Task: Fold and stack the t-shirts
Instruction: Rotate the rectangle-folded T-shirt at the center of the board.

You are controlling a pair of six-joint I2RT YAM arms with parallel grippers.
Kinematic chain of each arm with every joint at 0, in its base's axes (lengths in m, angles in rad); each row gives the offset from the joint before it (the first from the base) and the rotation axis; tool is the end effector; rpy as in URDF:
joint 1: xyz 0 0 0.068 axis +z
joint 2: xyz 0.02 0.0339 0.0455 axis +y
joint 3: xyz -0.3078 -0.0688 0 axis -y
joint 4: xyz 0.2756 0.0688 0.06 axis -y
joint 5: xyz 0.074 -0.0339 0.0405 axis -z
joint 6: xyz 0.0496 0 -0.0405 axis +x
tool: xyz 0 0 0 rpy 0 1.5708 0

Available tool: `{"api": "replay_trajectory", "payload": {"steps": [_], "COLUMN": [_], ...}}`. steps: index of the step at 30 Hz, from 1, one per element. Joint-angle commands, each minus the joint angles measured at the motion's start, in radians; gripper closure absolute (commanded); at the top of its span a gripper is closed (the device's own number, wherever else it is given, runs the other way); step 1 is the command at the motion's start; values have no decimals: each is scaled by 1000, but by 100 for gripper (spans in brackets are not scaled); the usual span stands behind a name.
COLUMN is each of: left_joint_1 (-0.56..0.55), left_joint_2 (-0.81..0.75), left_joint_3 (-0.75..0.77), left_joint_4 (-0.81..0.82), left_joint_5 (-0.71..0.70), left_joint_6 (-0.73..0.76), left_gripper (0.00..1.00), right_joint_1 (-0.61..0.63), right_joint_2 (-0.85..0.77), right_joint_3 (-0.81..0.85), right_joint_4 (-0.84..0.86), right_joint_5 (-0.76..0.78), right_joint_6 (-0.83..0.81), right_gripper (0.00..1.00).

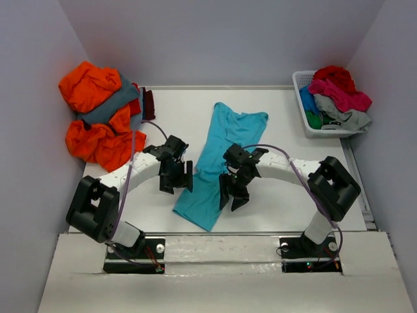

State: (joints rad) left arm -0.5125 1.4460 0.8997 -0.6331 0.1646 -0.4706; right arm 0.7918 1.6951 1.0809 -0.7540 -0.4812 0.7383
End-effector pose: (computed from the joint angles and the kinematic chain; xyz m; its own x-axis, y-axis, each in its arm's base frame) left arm 0.2533 -0.1519 0.2134 -0.9621 0.0281 -0.2713 0.1144 0.9445 -0.3080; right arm 0.2237 0.2593 0.1936 -0.9776 -0.1410 0.1563 -0.0518 0.8807 0.4707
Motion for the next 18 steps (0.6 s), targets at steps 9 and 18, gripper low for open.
{"api": "replay_trajectory", "payload": {"steps": [9,18], "left_joint_1": [-8,-8], "left_joint_2": [-122,-127], "left_joint_3": [-186,-216], "left_joint_4": [47,90], "left_joint_5": [110,147], "left_joint_6": [-33,-31], "left_gripper": [18,17], "right_joint_1": [7,98], "right_joint_2": [-109,-219], "right_joint_3": [-265,-493], "right_joint_4": [545,884], "right_joint_5": [-51,82], "right_joint_6": [361,674], "right_gripper": [43,43]}}
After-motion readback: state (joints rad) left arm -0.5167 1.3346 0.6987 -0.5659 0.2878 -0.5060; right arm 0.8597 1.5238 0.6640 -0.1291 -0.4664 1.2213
